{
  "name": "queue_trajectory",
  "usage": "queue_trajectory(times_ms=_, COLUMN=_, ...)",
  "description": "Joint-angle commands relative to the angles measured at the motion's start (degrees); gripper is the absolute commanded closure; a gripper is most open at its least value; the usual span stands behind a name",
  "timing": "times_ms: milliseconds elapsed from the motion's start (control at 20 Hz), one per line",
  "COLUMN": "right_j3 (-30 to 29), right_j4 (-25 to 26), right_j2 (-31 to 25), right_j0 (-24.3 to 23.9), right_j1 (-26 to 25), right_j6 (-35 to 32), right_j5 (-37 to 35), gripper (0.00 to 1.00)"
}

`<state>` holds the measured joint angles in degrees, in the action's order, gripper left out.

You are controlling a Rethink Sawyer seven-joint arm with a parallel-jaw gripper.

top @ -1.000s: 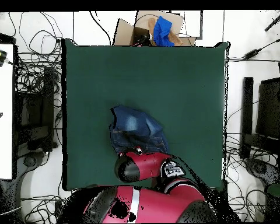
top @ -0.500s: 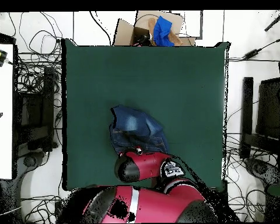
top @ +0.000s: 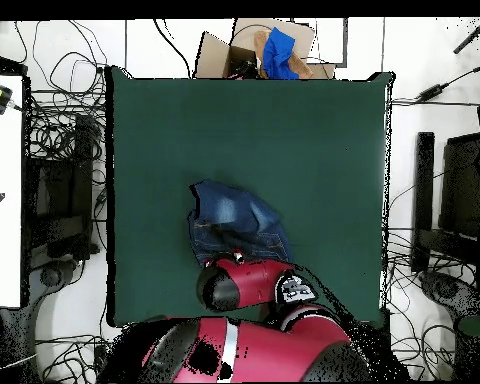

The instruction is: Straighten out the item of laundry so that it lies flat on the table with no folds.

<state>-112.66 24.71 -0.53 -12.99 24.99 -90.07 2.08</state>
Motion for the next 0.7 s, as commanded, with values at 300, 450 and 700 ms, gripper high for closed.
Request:
queue_trajectory(times_ms=300, right_j3=13.65, right_j4=-3.46, right_j2=-3.56, right_j0=1.08, right_j1=-12.15, right_j6=-9.59, right_j5=6.74, gripper=0.00)
queue_trajectory(times_ms=450, right_j3=13.69, right_j4=-3.33, right_j2=-4.01, right_j0=0.76, right_j1=-12.06, right_j6=-9.40, right_j5=6.40, gripper=0.00)
queue_trajectory(times_ms=700, right_j3=13.41, right_j4=-3.39, right_j2=-4.90, right_j0=-0.10, right_j1=-11.82, right_j6=-9.31, right_j5=5.37, gripper=0.00)
